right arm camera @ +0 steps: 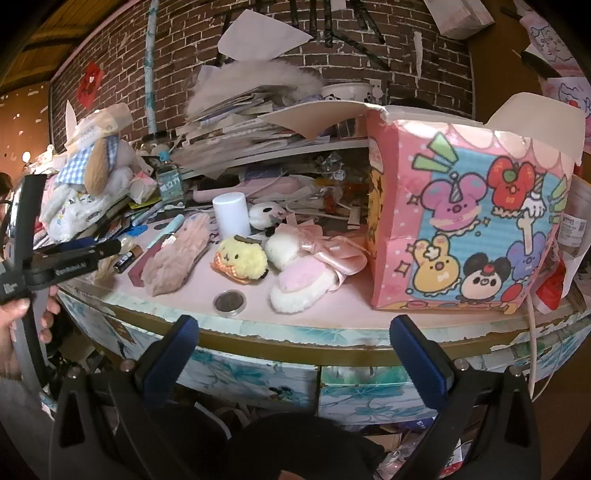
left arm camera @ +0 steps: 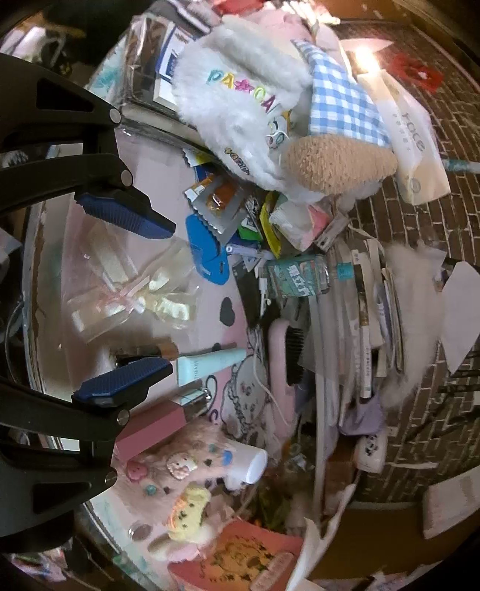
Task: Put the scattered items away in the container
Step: 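Grasp the clear plastic ribbon bag with the left gripper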
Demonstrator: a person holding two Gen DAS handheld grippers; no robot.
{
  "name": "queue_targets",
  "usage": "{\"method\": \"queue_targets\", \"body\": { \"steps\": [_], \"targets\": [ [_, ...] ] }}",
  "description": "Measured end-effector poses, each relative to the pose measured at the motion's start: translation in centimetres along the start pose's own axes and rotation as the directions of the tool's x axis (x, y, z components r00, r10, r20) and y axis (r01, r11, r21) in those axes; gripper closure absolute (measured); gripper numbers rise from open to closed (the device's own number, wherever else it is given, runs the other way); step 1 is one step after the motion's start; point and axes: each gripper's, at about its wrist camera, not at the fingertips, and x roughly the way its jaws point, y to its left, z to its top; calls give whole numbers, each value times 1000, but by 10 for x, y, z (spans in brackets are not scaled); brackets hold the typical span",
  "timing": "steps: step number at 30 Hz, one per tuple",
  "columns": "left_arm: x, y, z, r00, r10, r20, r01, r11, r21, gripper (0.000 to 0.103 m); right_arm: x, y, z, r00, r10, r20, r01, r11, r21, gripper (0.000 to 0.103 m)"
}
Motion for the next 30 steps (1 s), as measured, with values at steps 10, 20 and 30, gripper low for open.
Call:
{"method": "queue_targets", "body": {
  "steps": [10, 20, 30],
  "targets": [
    [23, 8, -8, 997, -64, -36, 65, 998, 24, 46, 6, 4, -2, 1000, 9, -19, -9, 1000, -8, 0],
    [24, 5, -8, 994, -103, -31, 104, 994, 20, 68, 11, 5, -4, 999, 20, -37, -20, 1000, -1, 0],
    [23, 1, -7, 990, -134, -33, 134, 991, 14, 89, 10, 5, -5, 999, 20, -35, -20, 1000, 5, 0]
  ]
}}
